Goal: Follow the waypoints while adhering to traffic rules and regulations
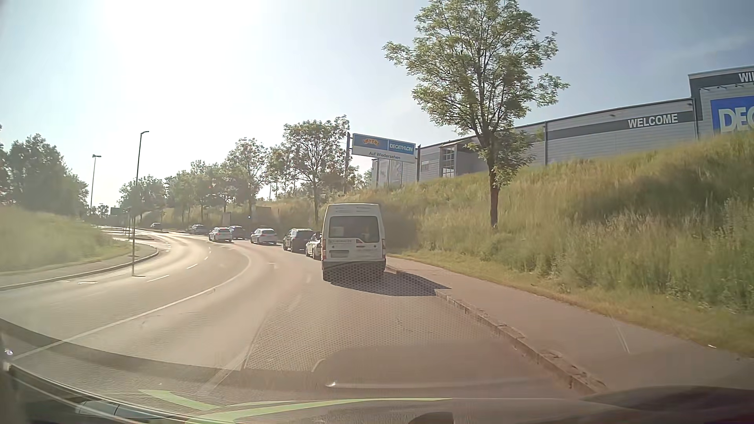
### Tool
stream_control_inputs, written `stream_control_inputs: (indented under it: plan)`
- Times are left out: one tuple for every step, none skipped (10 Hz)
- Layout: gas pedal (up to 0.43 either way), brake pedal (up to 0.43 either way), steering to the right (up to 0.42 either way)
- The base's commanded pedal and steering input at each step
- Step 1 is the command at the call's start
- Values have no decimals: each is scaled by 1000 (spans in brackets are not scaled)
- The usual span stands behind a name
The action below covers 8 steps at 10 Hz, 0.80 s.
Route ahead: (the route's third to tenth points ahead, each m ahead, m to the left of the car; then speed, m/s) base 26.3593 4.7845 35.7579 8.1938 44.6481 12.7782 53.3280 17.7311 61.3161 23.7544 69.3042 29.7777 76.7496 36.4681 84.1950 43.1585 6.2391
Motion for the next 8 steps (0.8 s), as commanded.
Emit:
stream_control_inputs:
  plan:
    - [0,146,-37]
    - [0,152,-38]
    - [0,152,-38]
    - [0,140,-37]
    - [0,128,-38]
    - [0,110,-38]
    - [0,0,-38]
    - [0,0,-39]
